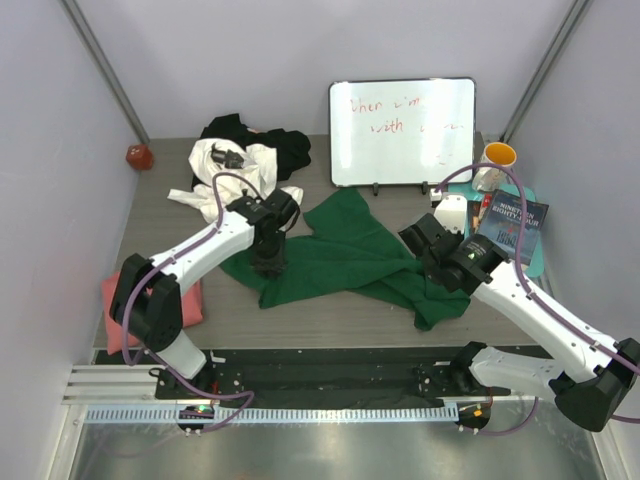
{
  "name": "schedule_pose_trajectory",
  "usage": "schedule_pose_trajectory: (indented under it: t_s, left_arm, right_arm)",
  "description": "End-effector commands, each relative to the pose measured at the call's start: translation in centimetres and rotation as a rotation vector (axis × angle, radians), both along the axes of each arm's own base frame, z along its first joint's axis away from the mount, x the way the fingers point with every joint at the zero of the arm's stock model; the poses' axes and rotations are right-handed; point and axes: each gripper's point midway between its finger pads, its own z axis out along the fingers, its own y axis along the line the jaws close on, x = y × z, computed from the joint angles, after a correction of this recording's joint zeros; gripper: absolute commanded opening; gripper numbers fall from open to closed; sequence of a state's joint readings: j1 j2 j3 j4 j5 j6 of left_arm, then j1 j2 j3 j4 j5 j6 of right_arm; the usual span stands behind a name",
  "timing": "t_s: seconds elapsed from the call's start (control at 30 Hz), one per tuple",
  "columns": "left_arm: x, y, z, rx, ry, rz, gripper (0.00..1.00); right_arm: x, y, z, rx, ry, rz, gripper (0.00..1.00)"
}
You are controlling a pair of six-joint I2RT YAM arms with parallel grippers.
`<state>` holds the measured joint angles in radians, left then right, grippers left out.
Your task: Fold and stack the t-shirts
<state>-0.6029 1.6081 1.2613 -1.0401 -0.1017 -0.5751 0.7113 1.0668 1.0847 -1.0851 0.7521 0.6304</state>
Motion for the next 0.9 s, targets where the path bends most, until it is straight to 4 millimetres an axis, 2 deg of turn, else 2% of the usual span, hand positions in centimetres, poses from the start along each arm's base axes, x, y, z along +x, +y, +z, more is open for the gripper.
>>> schedule_pose_trajectory:
  t_s: [0.0,0.1,0.2,0.27,0.3,0.6,0.7,0.87]
  left_arm:
    - [-0.2,-0.7,-0.5,-0.033,0.015,-0.022,0.27]
    - [-0.5,-0.8,-1.0,-0.041,0.031,-0.023,0.24]
    - [-0.5,-0.9,-1.1,-0.041,0.031,-0.023,0.09]
    - [-0.3,-0.8,-1.1,-0.036,0.028,-0.021,0.07]
    - [-0.3,-0.8,-1.1,-0.034,0.026,-0.020,0.01]
    - [0.3,-0.2,-0.7,-0.007,-0.014,0.002,0.00]
    - [0.6,-0.1,-0.1,-0.002,-0.042,0.008,0.00]
    - [2.1,0.2,2.1,0.014,-0.119,0.019,0.00]
  right_arm:
    - [0.8,0.2,1.8,0.018,-0.055,0.001,0.29]
    - [0.8,0.2,1.9,0.019,-0.058,0.001,0.29]
    - [0.8,0.2,2.0,0.022,-0.062,0.001,0.29]
    - [0.8,0.1,1.9,0.018,-0.063,0.002,0.29]
    - [0.8,0.1,2.0,0.017,-0.062,0.003,0.29]
    - [0.8,0.0,2.0,0.014,-0.069,0.000,0.30]
    - [0.7,-0.1,2.0,0.015,-0.069,-0.001,0.29]
    - [0.7,0.0,1.7,0.013,-0.060,-0.001,0.29]
